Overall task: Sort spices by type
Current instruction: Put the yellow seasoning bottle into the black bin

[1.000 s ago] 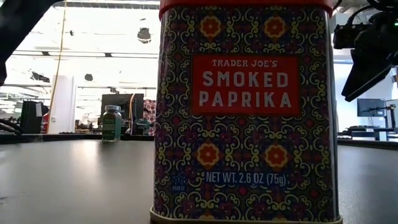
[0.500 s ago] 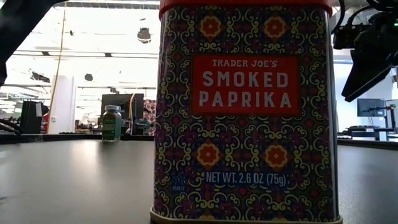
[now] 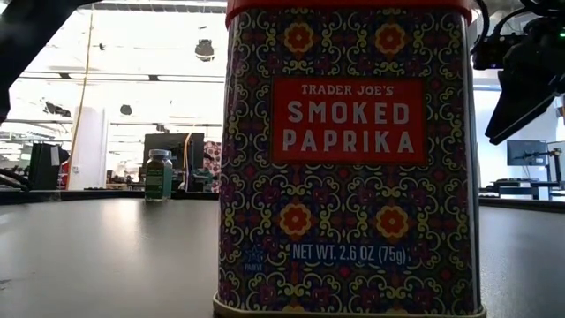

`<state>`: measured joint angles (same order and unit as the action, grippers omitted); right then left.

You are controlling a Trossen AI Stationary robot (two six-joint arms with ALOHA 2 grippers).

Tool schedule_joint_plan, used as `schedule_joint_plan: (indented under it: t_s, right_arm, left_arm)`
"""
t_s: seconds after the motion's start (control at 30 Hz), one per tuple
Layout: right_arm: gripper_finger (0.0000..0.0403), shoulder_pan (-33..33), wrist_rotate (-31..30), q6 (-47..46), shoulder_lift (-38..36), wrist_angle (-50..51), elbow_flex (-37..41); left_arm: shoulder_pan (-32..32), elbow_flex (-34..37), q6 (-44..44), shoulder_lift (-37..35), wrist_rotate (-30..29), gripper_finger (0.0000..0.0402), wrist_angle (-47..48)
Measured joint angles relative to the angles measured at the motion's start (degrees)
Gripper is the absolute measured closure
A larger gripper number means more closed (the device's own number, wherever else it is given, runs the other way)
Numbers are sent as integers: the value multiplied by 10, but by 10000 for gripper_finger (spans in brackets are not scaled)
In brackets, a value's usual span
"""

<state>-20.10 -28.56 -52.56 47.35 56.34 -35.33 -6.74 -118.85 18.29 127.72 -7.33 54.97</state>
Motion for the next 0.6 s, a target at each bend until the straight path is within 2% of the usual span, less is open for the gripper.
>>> schedule_joint_plan:
  t_s: [0.4, 0.6]
  right_arm:
    - [46, 0, 0, 1, 0, 1, 0]
    - [46, 0, 0, 1, 0, 2, 0]
  left_arm:
    - [0, 0, 2, -1, -4, 171, -4]
    - [-1, 0, 2, -1, 13, 165, -5]
